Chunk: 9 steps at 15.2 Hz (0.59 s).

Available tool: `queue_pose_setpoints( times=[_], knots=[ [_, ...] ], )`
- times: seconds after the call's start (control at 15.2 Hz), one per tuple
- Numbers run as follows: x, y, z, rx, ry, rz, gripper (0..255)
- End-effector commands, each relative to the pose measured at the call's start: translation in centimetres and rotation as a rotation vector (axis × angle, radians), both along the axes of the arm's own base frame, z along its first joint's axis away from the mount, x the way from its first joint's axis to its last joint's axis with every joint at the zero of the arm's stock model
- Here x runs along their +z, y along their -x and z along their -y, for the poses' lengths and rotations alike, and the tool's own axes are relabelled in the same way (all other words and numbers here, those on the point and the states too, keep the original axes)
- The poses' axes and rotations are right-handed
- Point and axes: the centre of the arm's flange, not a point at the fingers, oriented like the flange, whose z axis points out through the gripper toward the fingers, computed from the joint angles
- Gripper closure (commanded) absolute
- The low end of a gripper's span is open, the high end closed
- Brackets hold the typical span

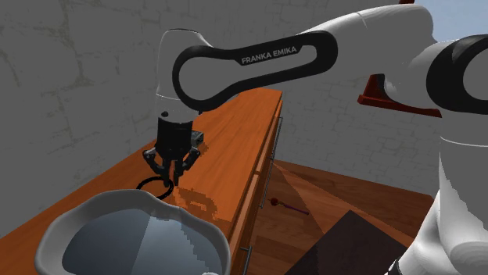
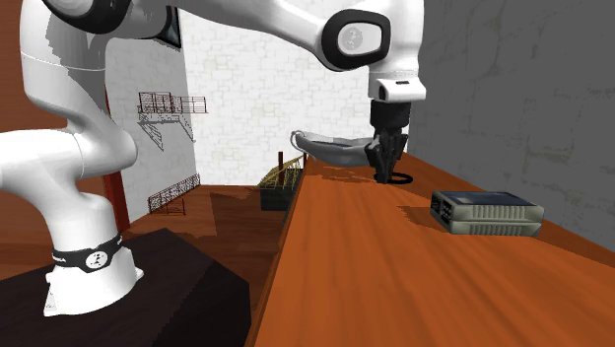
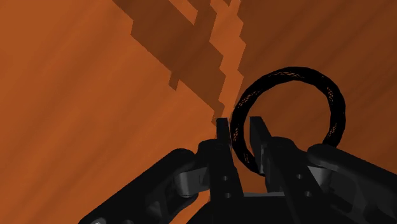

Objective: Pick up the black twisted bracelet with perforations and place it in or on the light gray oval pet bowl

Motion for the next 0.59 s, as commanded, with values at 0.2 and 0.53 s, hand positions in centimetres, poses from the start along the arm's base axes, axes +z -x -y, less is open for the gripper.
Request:
queue_pose_setpoints(
  times=[0.2,0.53],
  knots=[
    [-0.1,0.0,0.0,0.001,0.0,-0.001,255],
    [1.0,0.0,0.0,0.001,0.0,-0.001,255]
  ],
)
